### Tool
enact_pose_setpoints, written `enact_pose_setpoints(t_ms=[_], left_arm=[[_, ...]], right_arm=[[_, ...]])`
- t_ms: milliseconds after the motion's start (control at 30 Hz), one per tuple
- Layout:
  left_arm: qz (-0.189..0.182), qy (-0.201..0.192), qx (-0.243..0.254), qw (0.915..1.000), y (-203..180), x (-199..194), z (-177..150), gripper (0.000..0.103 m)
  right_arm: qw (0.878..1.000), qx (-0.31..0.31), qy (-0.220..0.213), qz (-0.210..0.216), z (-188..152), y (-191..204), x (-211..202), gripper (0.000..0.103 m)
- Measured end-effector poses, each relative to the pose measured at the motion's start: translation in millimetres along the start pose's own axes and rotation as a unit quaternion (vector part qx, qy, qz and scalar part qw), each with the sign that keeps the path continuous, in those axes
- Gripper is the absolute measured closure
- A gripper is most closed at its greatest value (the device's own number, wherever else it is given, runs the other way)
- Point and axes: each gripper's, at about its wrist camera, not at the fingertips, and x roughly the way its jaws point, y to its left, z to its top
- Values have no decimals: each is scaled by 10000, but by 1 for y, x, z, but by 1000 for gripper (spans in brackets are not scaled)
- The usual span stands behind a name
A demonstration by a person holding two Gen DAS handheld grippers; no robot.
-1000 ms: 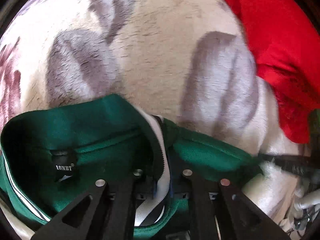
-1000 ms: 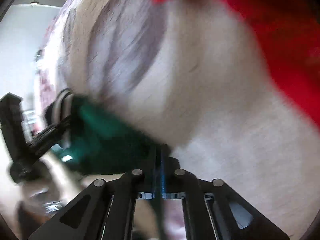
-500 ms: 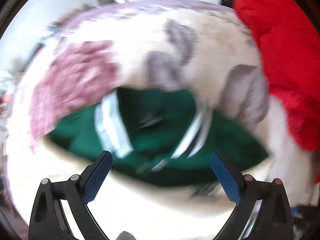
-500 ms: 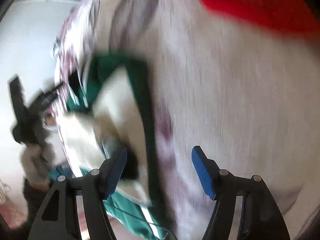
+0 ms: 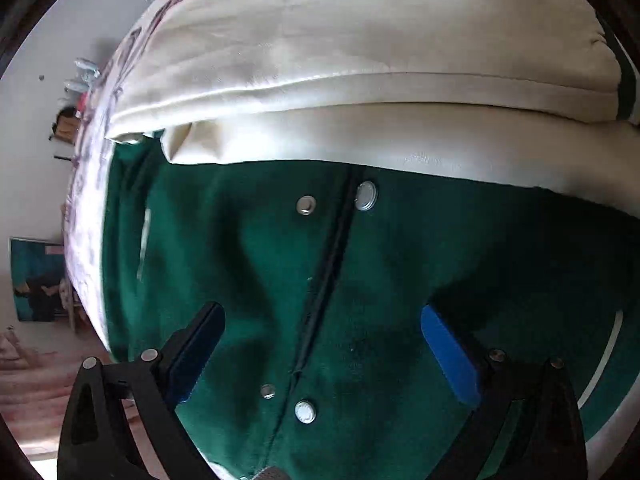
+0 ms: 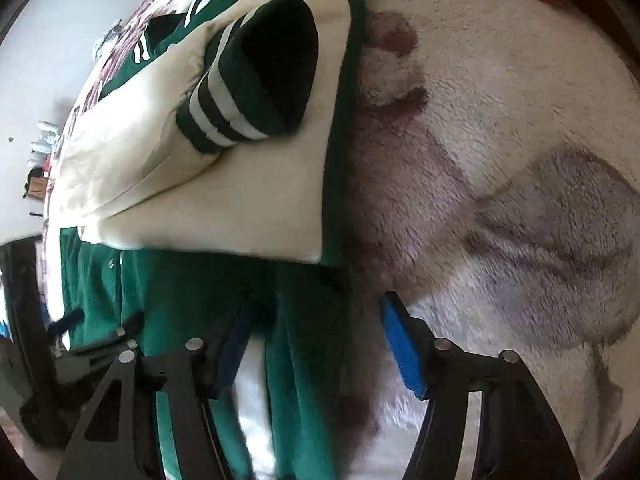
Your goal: Fold large clothes
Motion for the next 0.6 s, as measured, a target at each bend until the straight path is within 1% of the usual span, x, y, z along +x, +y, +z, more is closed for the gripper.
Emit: enact_pose_setpoints(t_ms=[33, 67, 100, 133, 200, 233, 300, 333, 367, 400, 467, 533, 567, 600], left_arm=[[-3, -10, -8, 10000, 0, -1, -2, 3], [-55, -22, -19, 10000, 2, -1, 1, 3], [-71, -40, -14, 10000, 2, -2, 4, 3], [-86, -36, -19, 10000, 3, -3, 5, 3], [-293, 10, -97, 9995, 6, -6, 7, 3], [-384, -16, -142, 9992, 7, -11, 9, 3], [-481, -114, -170, 9986, 6, -19, 18, 3], [-522, -141, -179, 9984, 3, -22, 21, 3], [-590, -164, -167, 9980, 0, -25, 25, 3], [-613, -181, -133, 9979, -5, -24, 28, 3], [-609, -194, -22, 9980, -16, -22, 35, 3], [-567, -157, 44, 9983, -25, -15, 42, 3], [-539, -135, 96, 9984, -30, -9, 47, 3], [-518, -125, 132, 9985, -34, -4, 51, 3]], right_arm=[[9999, -112, -6, -100, 1, 5, 5, 70], [9996, -207, -40, -163, 2, 6, 7, 73], [9994, -225, -127, -215, 3, 6, 6, 81], [9996, -129, -142, -229, 4, 5, 6, 83], [9987, 504, -96, -42, 5, -11, 3, 84], [9963, 855, -15, 123, 4, -18, 5, 85], [9905, 1289, 195, 450, 2, -25, 12, 84], [9882, 1386, 325, 565, 4, -27, 13, 84], [9875, 1387, 415, 625, 8, -26, 13, 83], [9877, 1317, 467, 702, 9, -25, 12, 81], [9925, 938, 460, 637, 12, -17, 12, 80], [9960, 657, 307, 529, 14, -5, 18, 75], [9964, 609, 227, 538, 16, 1, 23, 75], [9966, 626, 159, 507, 17, -2, 24, 77]])
